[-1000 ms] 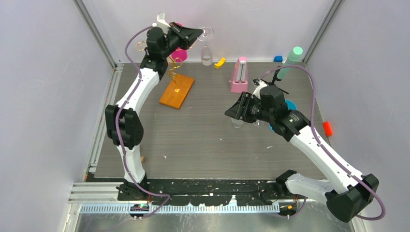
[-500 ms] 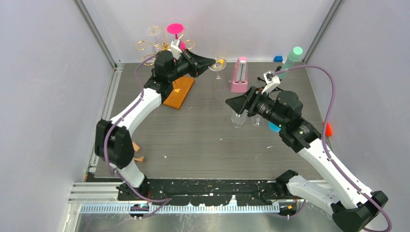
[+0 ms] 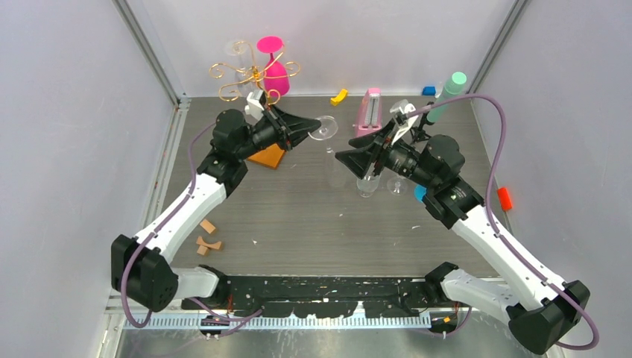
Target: Take the wine glass off the wine glass rack
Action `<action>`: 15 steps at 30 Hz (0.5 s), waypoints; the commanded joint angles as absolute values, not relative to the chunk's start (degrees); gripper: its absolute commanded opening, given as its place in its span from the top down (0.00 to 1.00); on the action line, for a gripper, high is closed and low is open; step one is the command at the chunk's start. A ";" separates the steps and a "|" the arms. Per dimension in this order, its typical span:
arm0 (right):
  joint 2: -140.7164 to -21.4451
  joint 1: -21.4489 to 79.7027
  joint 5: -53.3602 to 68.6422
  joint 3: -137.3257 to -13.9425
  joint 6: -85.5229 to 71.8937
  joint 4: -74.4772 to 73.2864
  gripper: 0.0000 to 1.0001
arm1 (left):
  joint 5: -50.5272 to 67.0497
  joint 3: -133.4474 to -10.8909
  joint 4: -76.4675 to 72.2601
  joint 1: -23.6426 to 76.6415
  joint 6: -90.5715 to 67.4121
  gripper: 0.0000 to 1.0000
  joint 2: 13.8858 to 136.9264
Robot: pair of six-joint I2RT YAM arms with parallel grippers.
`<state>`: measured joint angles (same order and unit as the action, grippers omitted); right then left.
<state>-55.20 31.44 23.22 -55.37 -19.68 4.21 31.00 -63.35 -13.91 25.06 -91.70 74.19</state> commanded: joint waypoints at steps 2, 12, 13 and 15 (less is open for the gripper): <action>-58.04 32.45 32.98 -55.85 -14.21 12.57 0.31 | 34.34 -61.45 -14.78 25.40 -95.13 1.00 68.66; -65.39 35.77 35.65 -57.56 -17.06 17.32 0.43 | 34.50 -59.44 -10.98 25.58 -94.58 1.00 62.35; -65.70 35.81 35.71 -57.72 -17.62 18.35 0.48 | 34.54 -59.57 -10.23 25.58 -93.97 1.00 62.10; -66.54 35.85 35.75 -58.27 -17.95 18.90 0.55 | 34.57 -59.70 -9.00 25.58 -93.32 1.00 61.75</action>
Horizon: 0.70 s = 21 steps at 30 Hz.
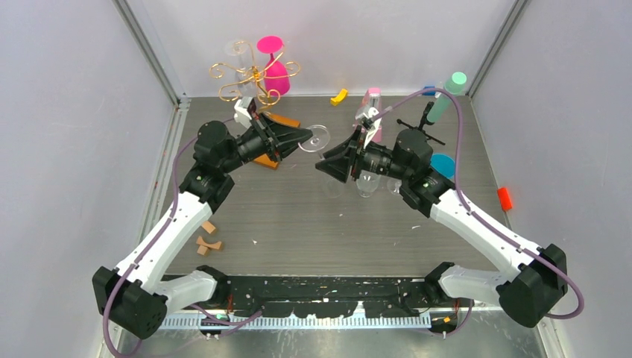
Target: Take the wine glass off the wine glass rack
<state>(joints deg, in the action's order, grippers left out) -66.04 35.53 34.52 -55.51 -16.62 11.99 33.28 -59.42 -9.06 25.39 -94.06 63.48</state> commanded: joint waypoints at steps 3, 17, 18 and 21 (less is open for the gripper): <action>-67.39 35.86 35.81 -58.63 -18.23 20.18 0.58 | 34.93 -59.41 -8.92 25.58 -93.32 1.00 61.60; -70.64 36.15 34.54 -60.64 -26.20 26.48 0.82 | 35.26 -58.55 -9.23 25.58 -94.04 1.00 60.65; -71.01 36.24 34.30 -60.60 -26.68 27.00 0.86 | 35.22 -58.61 -9.23 25.58 -94.04 1.00 60.66; -71.26 36.37 33.00 -59.57 -28.84 30.79 0.99 | 34.92 -58.40 -9.52 25.58 -94.05 0.81 60.66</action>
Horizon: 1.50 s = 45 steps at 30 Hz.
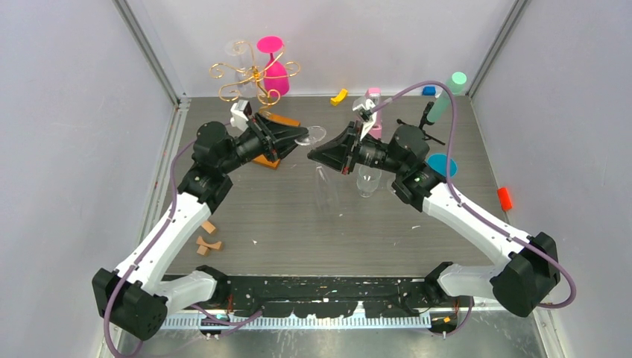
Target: Take the wine glass off the wine glass rack
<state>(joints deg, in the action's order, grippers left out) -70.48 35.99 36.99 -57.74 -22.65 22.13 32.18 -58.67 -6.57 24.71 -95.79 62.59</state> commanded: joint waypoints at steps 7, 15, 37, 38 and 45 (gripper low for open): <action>-68.05 36.47 21.64 -53.05 -32.99 41.11 1.00 | 28.20 -56.61 -1.25 25.58 -84.65 0.27 56.17; -61.28 36.64 -0.34 -47.98 -37.52 43.28 1.00 | 15.33 -42.94 2.90 25.58 -78.36 0.03 42.05; -64.23 39.46 -18.37 -42.43 -62.40 55.19 1.00 | 29.70 -35.60 -23.38 26.15 -100.20 0.41 45.99; -64.97 39.46 -18.28 -42.40 -63.00 55.63 1.00 | 29.90 -35.62 -23.38 26.19 -100.46 0.42 46.01; -66.59 39.73 -16.82 -42.64 -63.96 56.67 1.00 | 31.86 -34.76 -29.41 26.49 -105.59 0.51 47.84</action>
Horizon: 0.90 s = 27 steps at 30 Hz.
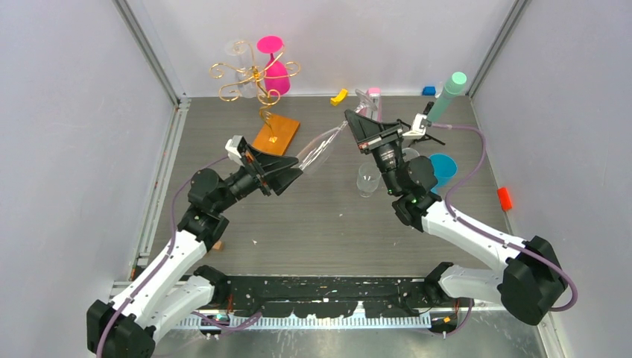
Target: Take the wine glass off the wine glass rack
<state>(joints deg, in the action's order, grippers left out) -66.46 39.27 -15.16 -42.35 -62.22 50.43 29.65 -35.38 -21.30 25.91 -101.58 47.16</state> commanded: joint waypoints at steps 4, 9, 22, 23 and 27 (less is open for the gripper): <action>-67.44 40.22 -16.63 -42.18 -64.47 57.21 1.00 | 30.04 -33.99 -32.80 26.62 -107.68 0.54 48.87; -67.06 40.34 -17.22 -41.03 -65.10 57.60 1.00 | 29.18 -34.37 -37.43 26.93 -108.76 0.56 50.97; -66.84 40.34 -17.33 -38.64 -67.62 57.91 1.00 | 24.85 -33.85 -43.90 28.30 -109.10 0.75 53.83; -66.57 40.34 -17.38 -38.47 -67.62 57.74 1.00 | 24.79 -33.74 -43.93 28.30 -108.88 0.81 53.90; -65.71 40.30 -17.55 -38.20 -67.37 56.76 1.00 | 24.65 -33.17 -43.86 28.30 -108.32 0.99 54.16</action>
